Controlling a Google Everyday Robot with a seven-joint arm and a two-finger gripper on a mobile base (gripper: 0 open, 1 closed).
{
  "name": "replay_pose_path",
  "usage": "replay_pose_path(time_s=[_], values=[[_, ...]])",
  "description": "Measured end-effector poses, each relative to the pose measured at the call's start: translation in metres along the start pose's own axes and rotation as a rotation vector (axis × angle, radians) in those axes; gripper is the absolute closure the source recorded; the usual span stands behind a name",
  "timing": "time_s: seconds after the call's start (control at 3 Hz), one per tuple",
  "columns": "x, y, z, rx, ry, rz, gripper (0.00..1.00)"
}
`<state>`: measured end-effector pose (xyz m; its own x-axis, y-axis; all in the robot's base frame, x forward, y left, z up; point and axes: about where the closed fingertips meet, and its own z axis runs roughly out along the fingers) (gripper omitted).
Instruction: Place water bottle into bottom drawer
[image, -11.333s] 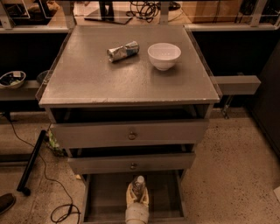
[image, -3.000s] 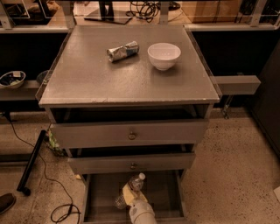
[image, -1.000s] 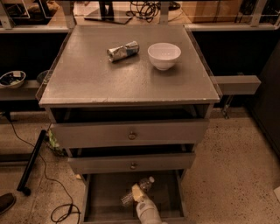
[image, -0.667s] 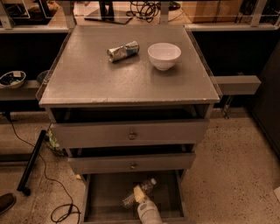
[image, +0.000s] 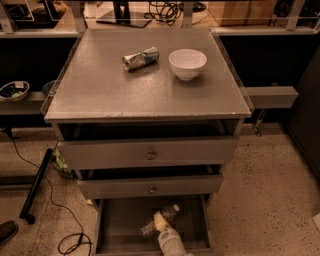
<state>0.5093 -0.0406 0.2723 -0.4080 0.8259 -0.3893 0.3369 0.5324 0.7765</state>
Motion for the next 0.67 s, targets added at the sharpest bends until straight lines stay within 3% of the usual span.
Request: replay_pose_path(time_s=[0.33, 0.67], values=[[-0.0029, -0.0211, 0.0186, 0.052, 0.021, 0.073, 1.00], [-0.0020, -0.0215, 0.0189, 0.053, 0.023, 0.075, 1.00]])
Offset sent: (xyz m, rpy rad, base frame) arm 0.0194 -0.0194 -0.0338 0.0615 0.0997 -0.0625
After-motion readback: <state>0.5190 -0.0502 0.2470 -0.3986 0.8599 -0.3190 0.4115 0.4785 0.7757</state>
